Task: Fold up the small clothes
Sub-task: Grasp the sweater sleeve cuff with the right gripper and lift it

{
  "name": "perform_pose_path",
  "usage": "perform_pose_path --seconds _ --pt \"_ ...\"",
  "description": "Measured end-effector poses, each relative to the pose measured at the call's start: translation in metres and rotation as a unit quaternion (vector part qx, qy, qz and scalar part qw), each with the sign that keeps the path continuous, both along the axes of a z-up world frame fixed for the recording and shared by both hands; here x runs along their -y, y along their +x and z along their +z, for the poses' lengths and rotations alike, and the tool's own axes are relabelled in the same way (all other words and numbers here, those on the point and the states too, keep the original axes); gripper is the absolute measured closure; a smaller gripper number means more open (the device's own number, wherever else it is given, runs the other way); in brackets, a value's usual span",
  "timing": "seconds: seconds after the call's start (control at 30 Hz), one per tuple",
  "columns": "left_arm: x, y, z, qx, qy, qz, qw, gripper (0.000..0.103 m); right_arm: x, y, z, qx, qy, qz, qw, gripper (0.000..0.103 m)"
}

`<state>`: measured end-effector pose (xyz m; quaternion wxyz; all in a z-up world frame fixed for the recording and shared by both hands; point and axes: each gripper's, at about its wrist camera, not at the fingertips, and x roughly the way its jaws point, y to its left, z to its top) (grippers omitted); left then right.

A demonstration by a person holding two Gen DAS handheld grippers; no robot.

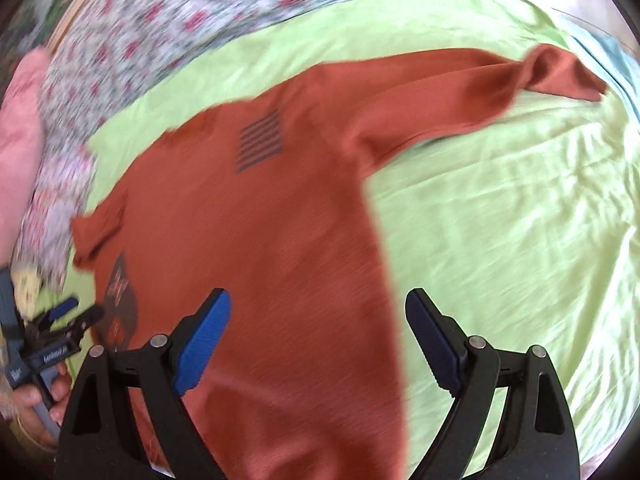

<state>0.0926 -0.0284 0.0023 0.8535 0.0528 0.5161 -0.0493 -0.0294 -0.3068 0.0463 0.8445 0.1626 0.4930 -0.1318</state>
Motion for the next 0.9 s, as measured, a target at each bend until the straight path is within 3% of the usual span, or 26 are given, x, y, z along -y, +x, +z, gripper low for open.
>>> perform_pose_path --seconds 0.17,0.37,0.63,0.73,0.8,0.83,0.87,0.9 --pt "0.004 0.028 -0.002 -0.007 0.000 0.009 0.9999 0.006 0.070 0.007 0.015 0.019 -0.005 -0.070 0.997 0.014" --pt "0.016 0.053 -0.012 -0.025 -0.003 0.011 0.9996 0.006 0.164 0.020 0.024 0.035 0.005 -0.170 0.985 0.014" --pt "0.039 0.079 -0.033 -0.053 -0.005 0.002 0.9986 0.006 0.281 0.034 0.042 0.075 0.048 -0.290 0.953 0.014" --pt "0.047 0.087 -0.037 -0.055 -0.004 -0.001 0.9985 0.006 0.318 0.041 0.038 0.091 0.081 -0.331 0.936 0.015" --pt "0.051 0.095 -0.040 -0.059 -0.008 0.002 0.9982 0.006 0.337 0.049 0.030 0.079 0.085 -0.352 0.929 0.026" --pt "0.052 0.099 -0.041 -0.061 -0.011 0.004 0.9981 0.006 0.344 0.051 0.026 0.073 0.084 -0.355 0.928 0.040" --pt "0.053 0.104 -0.040 -0.059 -0.018 0.005 0.9981 0.006 0.350 0.051 0.022 0.068 0.084 -0.359 0.927 0.060" --pt "0.053 0.107 -0.041 -0.061 -0.022 0.007 0.9979 0.006 0.354 0.054 0.020 0.063 0.078 -0.362 0.927 0.070"
